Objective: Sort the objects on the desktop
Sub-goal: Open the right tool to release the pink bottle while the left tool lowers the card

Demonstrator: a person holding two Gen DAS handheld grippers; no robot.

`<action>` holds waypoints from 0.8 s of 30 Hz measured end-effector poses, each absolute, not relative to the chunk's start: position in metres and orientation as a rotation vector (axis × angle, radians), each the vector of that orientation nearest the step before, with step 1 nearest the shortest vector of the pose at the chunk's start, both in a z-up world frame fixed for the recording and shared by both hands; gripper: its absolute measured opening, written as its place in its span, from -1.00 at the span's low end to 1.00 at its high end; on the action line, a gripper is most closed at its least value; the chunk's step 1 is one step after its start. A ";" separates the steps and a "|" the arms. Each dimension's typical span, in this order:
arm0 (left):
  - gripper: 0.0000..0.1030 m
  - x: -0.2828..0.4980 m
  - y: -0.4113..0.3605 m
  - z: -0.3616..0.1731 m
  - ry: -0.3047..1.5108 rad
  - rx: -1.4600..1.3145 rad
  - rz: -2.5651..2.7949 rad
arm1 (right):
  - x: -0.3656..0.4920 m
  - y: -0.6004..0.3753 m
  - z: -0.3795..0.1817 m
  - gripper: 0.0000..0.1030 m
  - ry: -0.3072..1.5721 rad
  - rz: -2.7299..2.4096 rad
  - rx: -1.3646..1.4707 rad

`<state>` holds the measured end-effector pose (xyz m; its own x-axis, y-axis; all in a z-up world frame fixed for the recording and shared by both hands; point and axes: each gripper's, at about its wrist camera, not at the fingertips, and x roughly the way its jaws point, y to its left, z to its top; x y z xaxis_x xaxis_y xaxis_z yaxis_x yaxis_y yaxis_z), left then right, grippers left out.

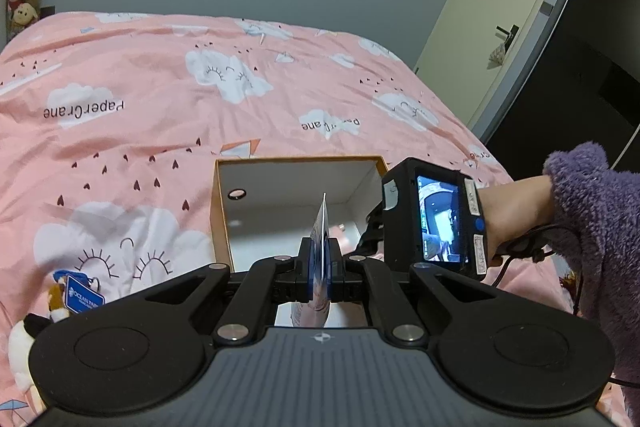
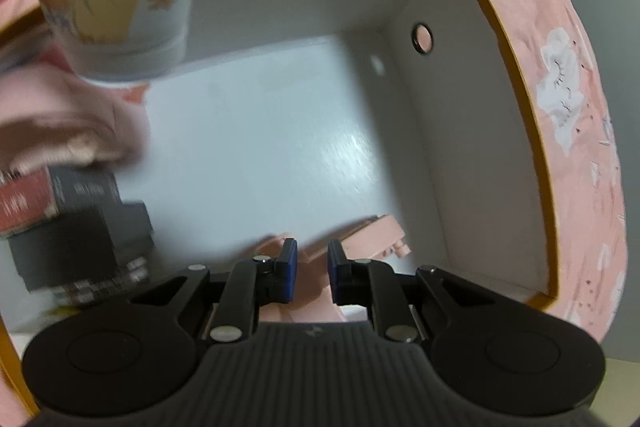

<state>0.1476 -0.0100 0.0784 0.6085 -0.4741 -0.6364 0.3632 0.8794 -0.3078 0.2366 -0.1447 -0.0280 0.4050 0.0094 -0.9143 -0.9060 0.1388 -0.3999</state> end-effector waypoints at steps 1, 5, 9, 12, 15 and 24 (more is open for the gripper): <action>-0.90 0.148 -0.011 0.078 0.781 -0.153 -0.485 | 0.238 -0.146 -0.027 -0.69 0.940 0.816 -1.251; -0.90 0.148 -0.015 0.079 0.789 -0.147 -0.484 | 0.237 -0.148 -0.026 -0.60 0.940 0.823 -1.239; -0.89 0.148 -0.017 0.080 0.795 -0.140 -0.481 | 0.227 -0.145 -0.031 -0.49 0.878 0.878 -1.290; -0.90 0.147 -0.017 0.081 0.796 -0.139 -0.477 | 0.228 -0.139 -0.034 -0.52 0.887 0.885 -1.298; -0.89 0.147 -0.018 0.081 0.797 -0.139 -0.476 | 0.234 -0.134 -0.038 -0.71 0.921 0.877 -1.288; -0.89 0.151 -0.016 0.078 0.806 -0.146 -0.481 | 0.230 -0.143 -0.050 -0.74 0.993 0.818 -1.307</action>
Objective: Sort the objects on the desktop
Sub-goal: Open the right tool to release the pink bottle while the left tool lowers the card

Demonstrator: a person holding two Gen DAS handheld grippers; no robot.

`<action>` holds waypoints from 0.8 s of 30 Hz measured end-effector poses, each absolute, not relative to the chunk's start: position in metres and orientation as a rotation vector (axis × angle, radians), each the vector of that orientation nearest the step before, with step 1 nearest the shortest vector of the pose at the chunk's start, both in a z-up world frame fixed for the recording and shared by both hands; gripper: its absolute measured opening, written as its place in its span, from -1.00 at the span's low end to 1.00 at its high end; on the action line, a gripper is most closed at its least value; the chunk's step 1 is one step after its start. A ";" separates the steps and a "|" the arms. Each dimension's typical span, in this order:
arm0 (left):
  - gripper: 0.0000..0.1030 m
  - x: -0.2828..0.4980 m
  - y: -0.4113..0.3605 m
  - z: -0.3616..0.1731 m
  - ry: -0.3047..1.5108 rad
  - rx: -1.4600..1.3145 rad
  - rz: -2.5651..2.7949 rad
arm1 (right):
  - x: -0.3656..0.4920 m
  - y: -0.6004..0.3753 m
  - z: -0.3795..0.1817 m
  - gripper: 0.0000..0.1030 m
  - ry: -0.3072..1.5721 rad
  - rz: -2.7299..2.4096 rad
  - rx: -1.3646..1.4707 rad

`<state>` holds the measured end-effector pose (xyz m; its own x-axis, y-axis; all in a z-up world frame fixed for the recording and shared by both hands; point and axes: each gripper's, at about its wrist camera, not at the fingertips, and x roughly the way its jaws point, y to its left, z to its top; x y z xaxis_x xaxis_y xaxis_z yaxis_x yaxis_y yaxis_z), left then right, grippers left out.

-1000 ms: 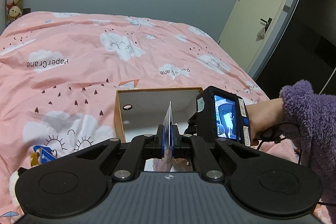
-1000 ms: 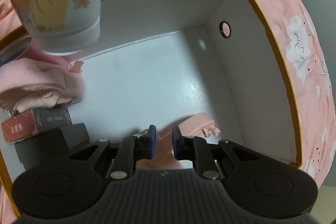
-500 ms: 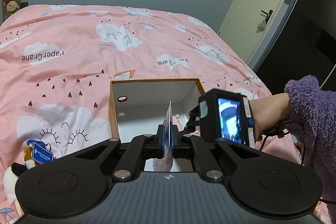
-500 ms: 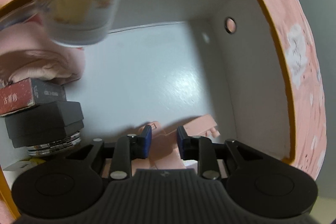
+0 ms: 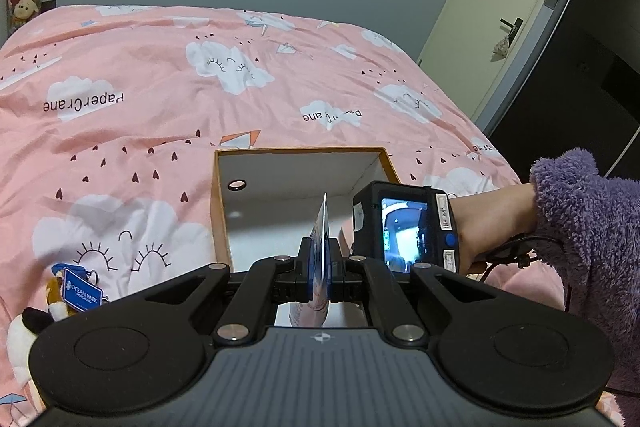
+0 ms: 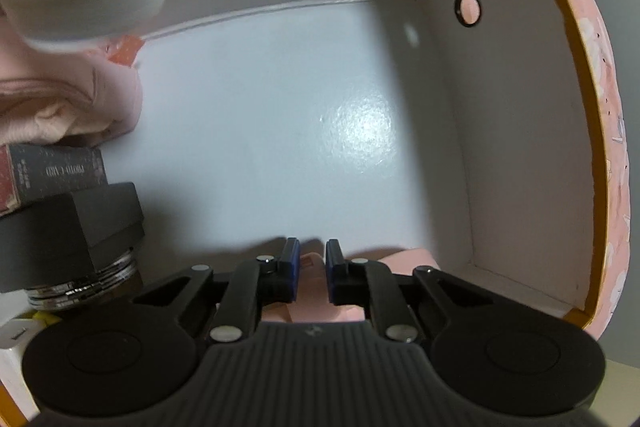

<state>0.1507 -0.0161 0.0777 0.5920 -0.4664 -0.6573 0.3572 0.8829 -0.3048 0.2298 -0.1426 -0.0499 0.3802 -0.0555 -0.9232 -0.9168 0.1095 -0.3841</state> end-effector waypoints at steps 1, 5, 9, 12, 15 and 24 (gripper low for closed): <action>-0.89 0.151 -0.017 0.076 0.808 -0.148 -0.485 | 0.230 -0.143 -0.047 -0.74 0.993 0.821 -1.293; -0.89 0.152 -0.021 0.074 0.813 -0.154 -0.504 | 0.226 -0.149 -0.023 -0.68 0.948 0.835 -1.195; -0.89 0.150 -0.028 0.071 0.807 -0.157 -0.526 | 0.220 -0.165 0.018 -0.55 0.888 0.790 -1.037; -0.89 0.152 -0.040 0.066 0.811 -0.139 -0.554 | 0.211 -0.186 0.048 -0.54 0.832 0.736 -0.916; -0.89 0.153 -0.058 0.057 0.815 -0.087 -0.597 | 0.202 -0.220 0.077 -0.54 0.779 0.663 -0.735; -0.89 0.163 -0.110 0.021 0.828 0.127 -0.790 | 0.180 -0.277 0.073 -0.53 0.736 0.535 -0.417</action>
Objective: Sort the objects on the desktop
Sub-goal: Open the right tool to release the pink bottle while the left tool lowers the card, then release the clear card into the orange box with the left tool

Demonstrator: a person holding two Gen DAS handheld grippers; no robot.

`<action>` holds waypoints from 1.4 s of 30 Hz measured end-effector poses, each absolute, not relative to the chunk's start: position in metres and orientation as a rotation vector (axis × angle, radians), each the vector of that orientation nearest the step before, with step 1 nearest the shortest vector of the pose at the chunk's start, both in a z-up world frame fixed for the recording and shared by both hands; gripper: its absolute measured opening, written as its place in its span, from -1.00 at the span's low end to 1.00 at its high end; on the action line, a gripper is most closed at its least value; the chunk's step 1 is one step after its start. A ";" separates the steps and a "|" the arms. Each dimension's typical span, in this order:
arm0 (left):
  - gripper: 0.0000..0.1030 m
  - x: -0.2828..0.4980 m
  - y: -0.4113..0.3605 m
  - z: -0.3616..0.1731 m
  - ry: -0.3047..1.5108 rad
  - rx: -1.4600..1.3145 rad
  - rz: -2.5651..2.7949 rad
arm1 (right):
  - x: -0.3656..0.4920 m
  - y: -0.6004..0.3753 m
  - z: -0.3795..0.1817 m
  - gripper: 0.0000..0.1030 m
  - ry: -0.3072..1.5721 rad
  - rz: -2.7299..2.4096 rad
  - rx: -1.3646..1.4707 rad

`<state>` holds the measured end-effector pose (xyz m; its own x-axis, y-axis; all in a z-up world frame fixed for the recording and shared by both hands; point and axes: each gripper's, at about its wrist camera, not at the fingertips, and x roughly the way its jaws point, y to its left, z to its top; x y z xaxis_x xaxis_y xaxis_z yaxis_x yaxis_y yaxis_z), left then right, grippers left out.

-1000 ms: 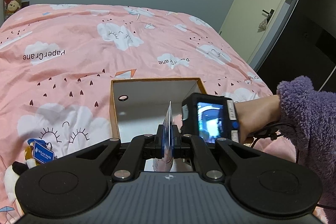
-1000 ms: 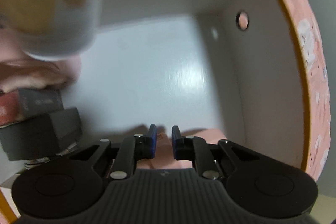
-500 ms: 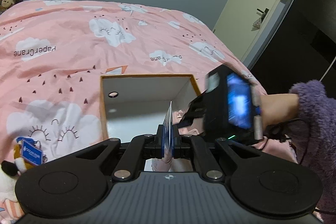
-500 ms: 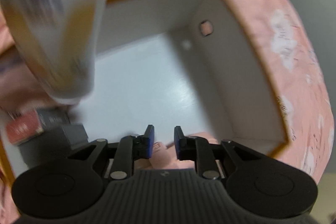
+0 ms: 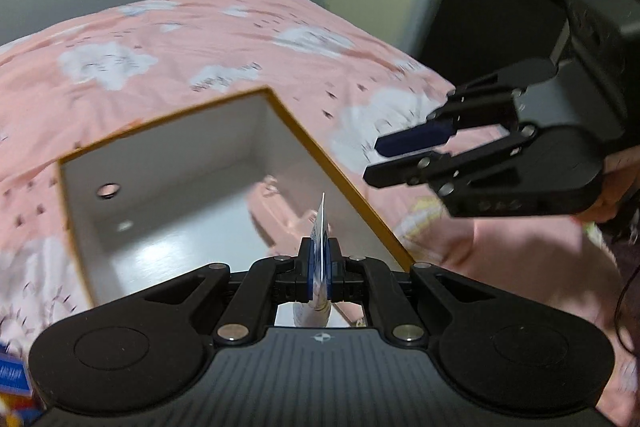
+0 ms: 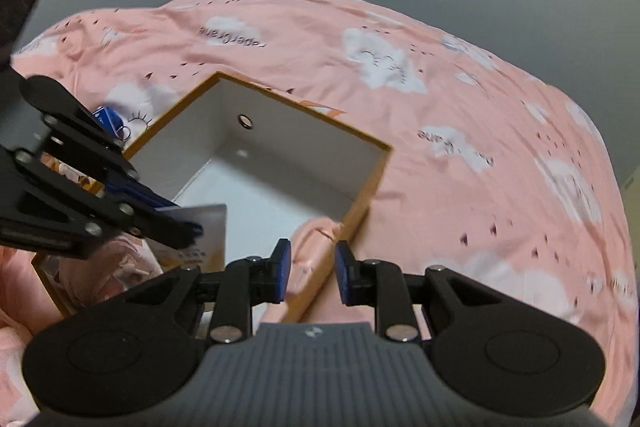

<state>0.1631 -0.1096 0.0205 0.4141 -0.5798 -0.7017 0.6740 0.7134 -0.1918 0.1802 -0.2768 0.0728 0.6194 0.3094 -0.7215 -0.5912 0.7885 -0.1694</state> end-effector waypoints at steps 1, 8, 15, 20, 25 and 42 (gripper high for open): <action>-0.90 0.163 -0.114 0.016 0.826 0.155 -0.810 | 0.182 -0.277 0.064 -0.53 0.733 0.522 -0.407; -0.89 0.155 -0.135 -0.007 0.807 0.309 -0.938 | 0.181 -0.303 0.036 -0.53 0.781 0.455 -0.282; -0.87 0.152 -0.140 -0.021 0.819 0.362 -1.040 | 0.173 -0.312 0.035 -0.49 0.796 0.452 -0.246; -0.87 0.144 -0.145 -0.026 0.828 0.452 -1.044 | 0.169 -0.306 0.030 -0.48 0.808 0.465 -0.265; -0.85 0.136 -0.144 -0.020 0.804 0.476 -1.007 | 0.163 -0.299 0.028 -0.48 0.830 0.466 -0.297; -0.38 0.094 -0.094 0.054 0.721 0.301 -0.799 | 0.122 -0.283 0.053 -0.31 0.836 0.389 -0.333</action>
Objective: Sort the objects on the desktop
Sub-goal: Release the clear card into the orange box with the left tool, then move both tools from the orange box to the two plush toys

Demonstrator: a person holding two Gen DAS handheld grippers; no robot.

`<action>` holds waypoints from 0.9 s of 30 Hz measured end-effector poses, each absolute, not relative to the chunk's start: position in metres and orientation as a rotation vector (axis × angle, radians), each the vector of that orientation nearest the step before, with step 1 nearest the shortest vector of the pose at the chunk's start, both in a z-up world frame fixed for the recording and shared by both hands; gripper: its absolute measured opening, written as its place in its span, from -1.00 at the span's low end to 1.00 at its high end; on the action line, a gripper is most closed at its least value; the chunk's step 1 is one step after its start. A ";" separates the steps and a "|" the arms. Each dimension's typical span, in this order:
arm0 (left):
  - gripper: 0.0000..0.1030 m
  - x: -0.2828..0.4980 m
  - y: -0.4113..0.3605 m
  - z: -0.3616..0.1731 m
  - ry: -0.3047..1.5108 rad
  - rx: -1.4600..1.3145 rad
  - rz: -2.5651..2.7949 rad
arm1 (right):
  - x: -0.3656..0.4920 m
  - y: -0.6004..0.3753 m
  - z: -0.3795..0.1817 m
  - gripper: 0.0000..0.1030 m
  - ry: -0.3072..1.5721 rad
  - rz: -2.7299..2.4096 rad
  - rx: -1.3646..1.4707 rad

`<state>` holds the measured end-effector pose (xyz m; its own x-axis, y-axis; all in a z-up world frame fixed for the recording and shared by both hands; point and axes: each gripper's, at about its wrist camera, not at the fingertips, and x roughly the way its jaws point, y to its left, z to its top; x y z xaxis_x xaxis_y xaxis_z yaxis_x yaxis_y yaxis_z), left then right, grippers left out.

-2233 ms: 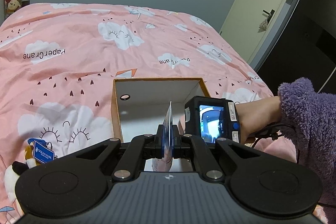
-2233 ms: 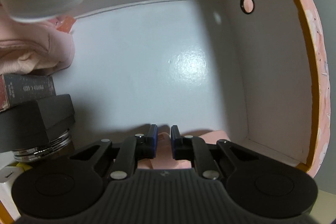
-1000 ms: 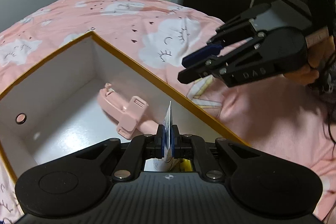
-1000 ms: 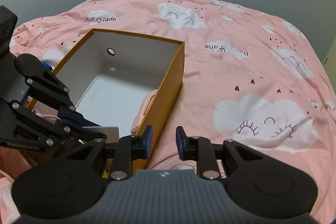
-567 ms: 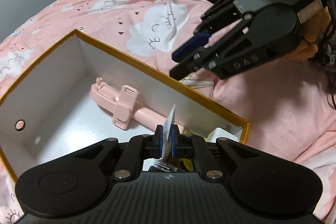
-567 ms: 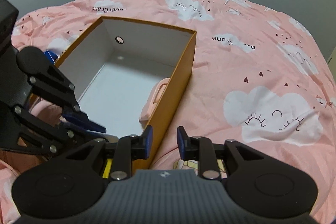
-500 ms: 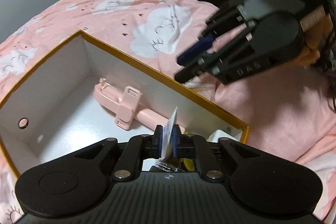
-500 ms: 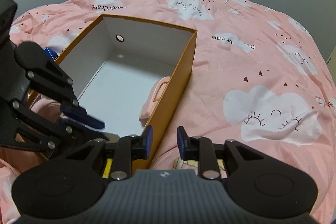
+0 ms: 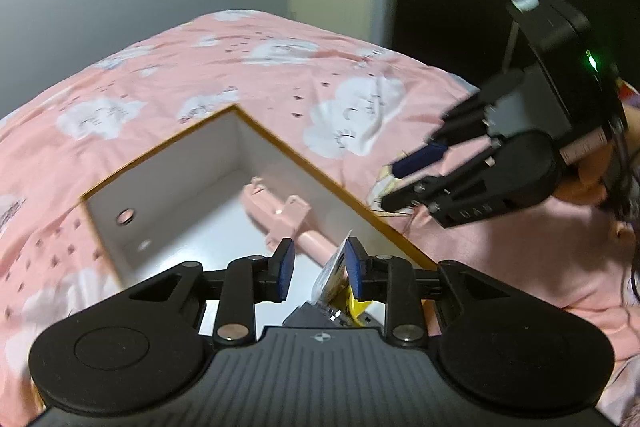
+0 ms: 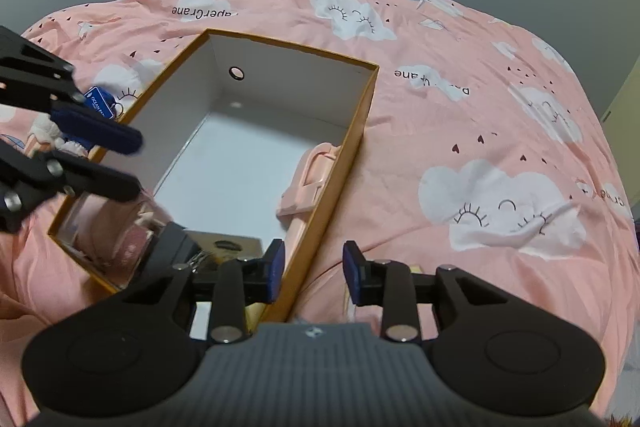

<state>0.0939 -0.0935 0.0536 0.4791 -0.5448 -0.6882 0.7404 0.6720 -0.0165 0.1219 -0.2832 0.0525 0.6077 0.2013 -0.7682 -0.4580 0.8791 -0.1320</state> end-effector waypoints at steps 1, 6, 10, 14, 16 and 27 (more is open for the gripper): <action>-0.38 0.091 -0.089 0.057 0.722 0.288 -0.776 | 0.118 -0.282 0.054 -0.29 0.837 0.378 -0.331; -0.33 0.073 -0.064 0.067 0.730 0.197 -0.668 | 0.096 -0.274 0.055 -0.25 0.848 0.351 -0.275; -0.31 0.062 -0.039 0.068 0.745 0.092 -0.574 | 0.081 -0.265 0.053 -0.19 0.854 0.334 -0.238; -0.31 0.047 -0.015 0.064 0.760 0.012 -0.473 | 0.067 -0.253 0.048 -0.18 0.862 0.325 -0.202; -0.31 0.039 -0.005 0.059 0.763 -0.018 -0.420 | 0.061 -0.247 0.045 -0.18 0.862 0.317 -0.204; 0.06 0.019 0.027 0.033 0.775 -0.158 -0.152 | 0.034 -0.213 0.042 0.13 0.802 0.371 -0.153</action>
<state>0.0195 0.0269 0.0329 0.7044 -0.1944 -0.6827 0.0781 0.9771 -0.1977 0.0343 -0.2131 0.0424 0.6350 0.2655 -0.7255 -0.3804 0.9248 0.0055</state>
